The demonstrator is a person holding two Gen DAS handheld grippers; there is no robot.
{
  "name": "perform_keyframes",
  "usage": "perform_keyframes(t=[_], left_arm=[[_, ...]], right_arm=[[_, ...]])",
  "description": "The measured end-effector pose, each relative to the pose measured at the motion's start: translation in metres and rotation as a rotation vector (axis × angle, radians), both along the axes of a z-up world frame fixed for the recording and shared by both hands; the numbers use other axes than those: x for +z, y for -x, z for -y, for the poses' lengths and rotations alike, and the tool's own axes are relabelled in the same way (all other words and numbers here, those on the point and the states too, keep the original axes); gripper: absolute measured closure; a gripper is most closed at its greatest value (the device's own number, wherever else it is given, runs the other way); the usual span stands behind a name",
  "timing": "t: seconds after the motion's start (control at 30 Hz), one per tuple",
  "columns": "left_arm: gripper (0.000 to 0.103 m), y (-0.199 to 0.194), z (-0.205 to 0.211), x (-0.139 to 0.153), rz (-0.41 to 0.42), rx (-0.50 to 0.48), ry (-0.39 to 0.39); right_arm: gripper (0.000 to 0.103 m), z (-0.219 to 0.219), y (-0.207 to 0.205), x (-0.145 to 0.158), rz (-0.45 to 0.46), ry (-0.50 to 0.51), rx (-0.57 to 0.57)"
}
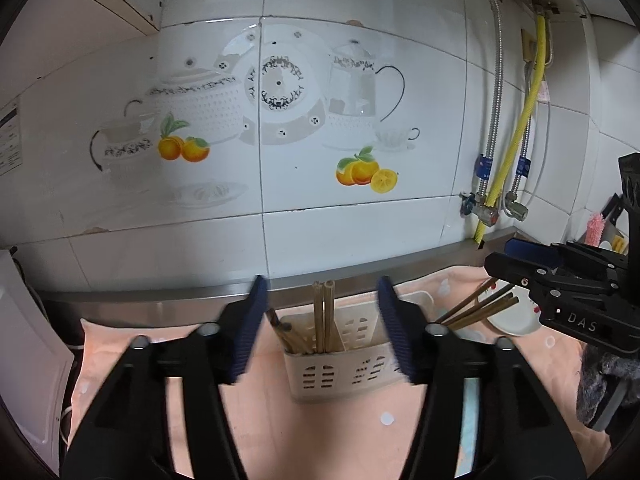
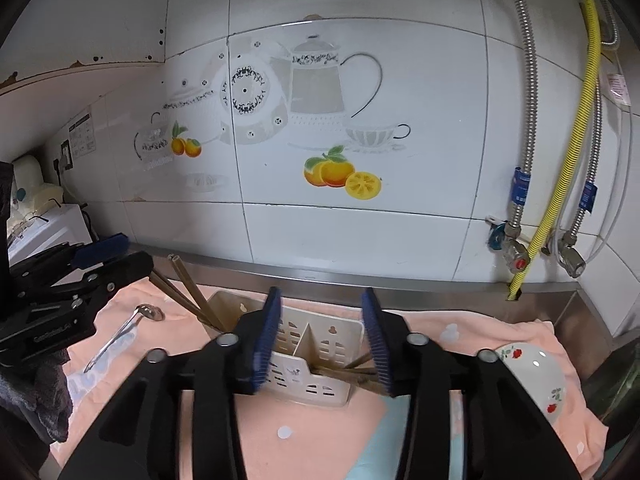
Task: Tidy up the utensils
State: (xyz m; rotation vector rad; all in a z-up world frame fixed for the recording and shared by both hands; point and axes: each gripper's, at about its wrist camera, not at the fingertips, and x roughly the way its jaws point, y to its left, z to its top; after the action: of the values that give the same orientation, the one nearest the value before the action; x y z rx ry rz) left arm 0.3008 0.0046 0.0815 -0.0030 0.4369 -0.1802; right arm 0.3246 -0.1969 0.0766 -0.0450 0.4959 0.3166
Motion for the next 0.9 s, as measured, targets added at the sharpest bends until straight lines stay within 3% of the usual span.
perform_keyframes(t=[0.17, 0.43, 0.9], left_arm=[[0.027, 0.014, -0.006, 0.000, 0.002, 0.021, 0.003], [0.009, 0.043, -0.018, -0.004, 0.002, 0.047, 0.014], [0.005, 0.096, -0.037, -0.024, -0.017, 0.075, 0.046]], right_arm=[[0.053, 0.004, 0.015, 0.000, 0.007, 0.000, 0.001], [0.034, 0.005, 0.044, -0.003, 0.012, -0.002, 0.006], [0.013, 0.004, 0.104, -0.030, 0.014, 0.037, 0.013]])
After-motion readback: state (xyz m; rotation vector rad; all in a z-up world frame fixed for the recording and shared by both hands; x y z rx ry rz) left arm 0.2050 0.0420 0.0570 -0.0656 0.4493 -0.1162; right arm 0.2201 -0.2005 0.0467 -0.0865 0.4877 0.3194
